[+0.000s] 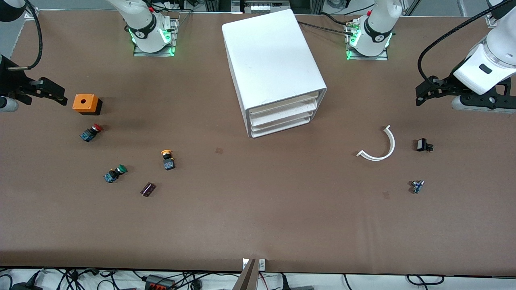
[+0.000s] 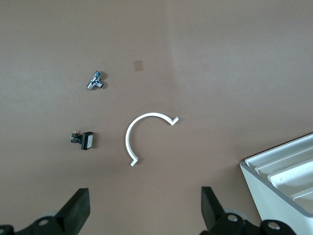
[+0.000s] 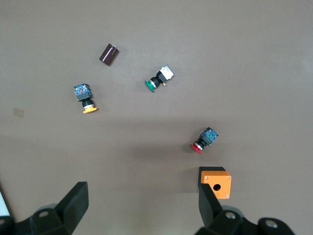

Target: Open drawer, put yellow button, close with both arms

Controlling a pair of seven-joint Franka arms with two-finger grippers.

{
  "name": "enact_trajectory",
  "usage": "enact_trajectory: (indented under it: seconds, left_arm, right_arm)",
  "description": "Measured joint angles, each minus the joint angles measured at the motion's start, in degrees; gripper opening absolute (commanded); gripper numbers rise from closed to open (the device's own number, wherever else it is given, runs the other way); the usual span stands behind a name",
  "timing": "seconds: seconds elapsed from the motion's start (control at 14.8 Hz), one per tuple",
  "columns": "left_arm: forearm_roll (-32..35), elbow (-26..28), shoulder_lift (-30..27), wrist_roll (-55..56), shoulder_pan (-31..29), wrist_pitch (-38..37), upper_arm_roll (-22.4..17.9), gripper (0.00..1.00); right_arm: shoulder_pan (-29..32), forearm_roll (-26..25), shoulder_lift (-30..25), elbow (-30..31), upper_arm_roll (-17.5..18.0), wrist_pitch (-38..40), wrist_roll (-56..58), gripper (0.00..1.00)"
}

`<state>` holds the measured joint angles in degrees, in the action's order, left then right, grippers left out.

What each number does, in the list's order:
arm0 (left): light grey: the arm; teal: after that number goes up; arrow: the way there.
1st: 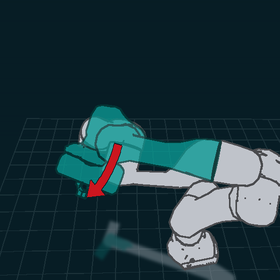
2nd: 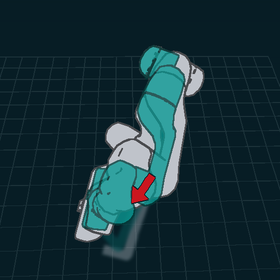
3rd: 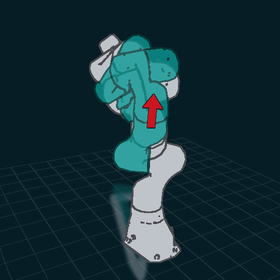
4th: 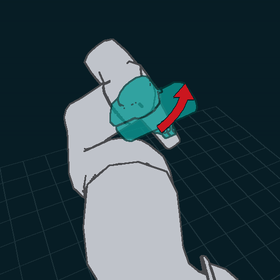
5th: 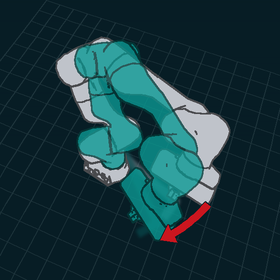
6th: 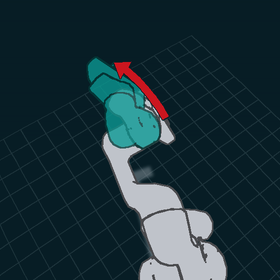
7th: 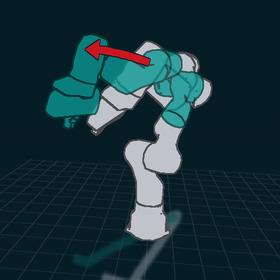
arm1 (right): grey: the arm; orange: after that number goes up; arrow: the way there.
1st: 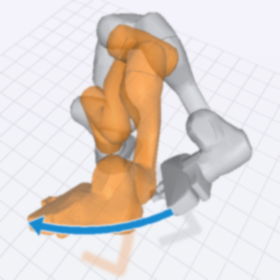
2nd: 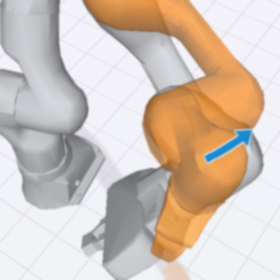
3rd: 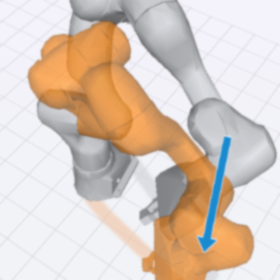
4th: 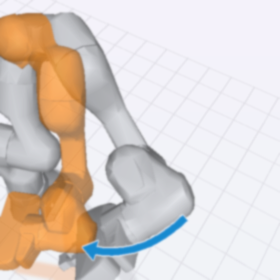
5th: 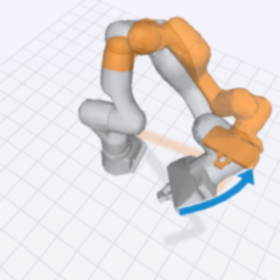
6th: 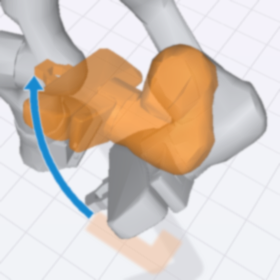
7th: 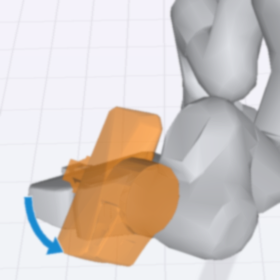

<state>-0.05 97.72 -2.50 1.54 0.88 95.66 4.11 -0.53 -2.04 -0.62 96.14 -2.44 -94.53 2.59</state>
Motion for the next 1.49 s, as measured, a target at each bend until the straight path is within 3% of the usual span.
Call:
enact_trajectory:
  seconds: [0.2,0.47,0.81,1.15,1.49]
  left_arm:
    - [0.0,0.0,0.0,0.0,0.1,-1.1,0.1,1.0]
    - [-0.2,0.0,0.2,0.0,0.5,-8.7,1.0,1.0]
    - [-1.3,-0.3,3.2,-0.1,1.5,-18.0,5.7,1.0]
    - [-19.1,-0.4,10.5,-2.8,1.2,-17.3,7.3,1.0]
    - [-36.4,-0.4,19.6,-14.0,0.4,-9.8,7.1,1.0]
  right_arm:
    - [-1.3,0.0,0.7,0.2,0.1,-0.3,0.0,1.0]
    - [-4.3,0.0,3.9,0.6,0.2,-2.8,-0.1,1.0]
    - [-9.7,0.0,10.4,0.8,0.4,-7.6,-0.3,1.0]
    - [-14.3,0.0,17.3,0.9,0.4,-12.9,-0.4,1.0]
    - [-16.6,0.3,26.5,1.1,0.4,-19.7,-0.6,1.0]
